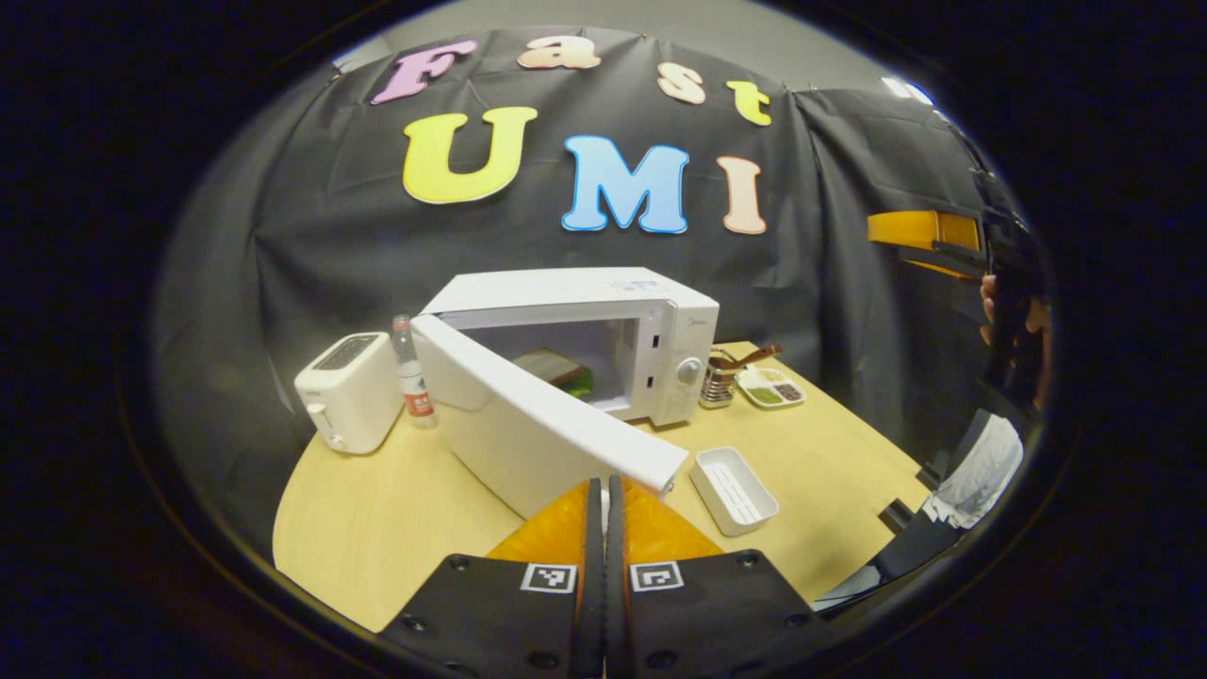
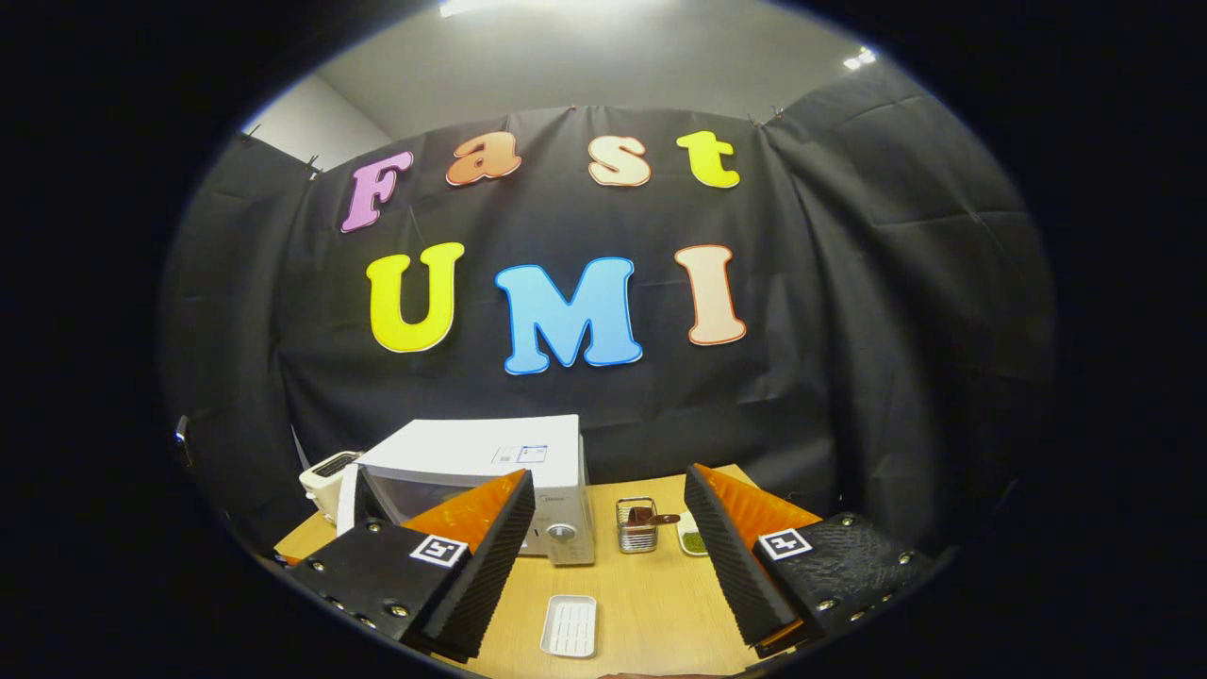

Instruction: Open the microwave oven with the left hand, put the food in, and close the microwave oven.

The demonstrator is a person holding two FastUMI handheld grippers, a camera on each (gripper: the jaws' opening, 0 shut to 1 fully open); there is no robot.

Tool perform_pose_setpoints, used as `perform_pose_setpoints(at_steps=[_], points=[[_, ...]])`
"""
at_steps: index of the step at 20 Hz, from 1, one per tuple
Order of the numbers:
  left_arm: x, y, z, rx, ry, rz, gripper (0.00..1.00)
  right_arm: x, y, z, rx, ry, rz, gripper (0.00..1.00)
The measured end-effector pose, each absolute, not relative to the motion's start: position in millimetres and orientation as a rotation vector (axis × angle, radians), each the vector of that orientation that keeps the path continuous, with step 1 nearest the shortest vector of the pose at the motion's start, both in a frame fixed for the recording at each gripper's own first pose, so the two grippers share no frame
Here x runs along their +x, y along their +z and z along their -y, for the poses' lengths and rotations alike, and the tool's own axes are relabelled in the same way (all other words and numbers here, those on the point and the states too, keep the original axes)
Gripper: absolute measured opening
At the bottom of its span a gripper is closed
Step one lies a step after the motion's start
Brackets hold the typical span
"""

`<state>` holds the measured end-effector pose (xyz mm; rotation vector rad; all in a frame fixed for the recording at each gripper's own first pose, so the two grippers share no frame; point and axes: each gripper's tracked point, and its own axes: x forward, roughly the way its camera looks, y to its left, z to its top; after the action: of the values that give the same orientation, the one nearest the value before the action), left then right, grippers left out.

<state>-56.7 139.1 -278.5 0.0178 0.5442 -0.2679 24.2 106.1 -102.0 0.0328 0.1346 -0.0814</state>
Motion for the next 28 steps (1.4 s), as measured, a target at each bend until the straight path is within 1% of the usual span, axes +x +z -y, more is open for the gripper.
perform_pose_setpoints(at_steps=[12, 23, 28], points=[[14, -288, -71, -0.019, -0.296, -0.548, 0.07, 47, -103, -62, 0.021, -0.074, -0.133, 0.96], [67, -293, -39, -0.033, -0.299, -0.531, 0.07, 64, -105, -34, 0.023, -0.082, -0.137, 0.96], [93, -295, -27, -0.062, -0.271, -0.519, 0.07, 68, -105, -26, 0.016, -0.071, -0.138, 0.96]])
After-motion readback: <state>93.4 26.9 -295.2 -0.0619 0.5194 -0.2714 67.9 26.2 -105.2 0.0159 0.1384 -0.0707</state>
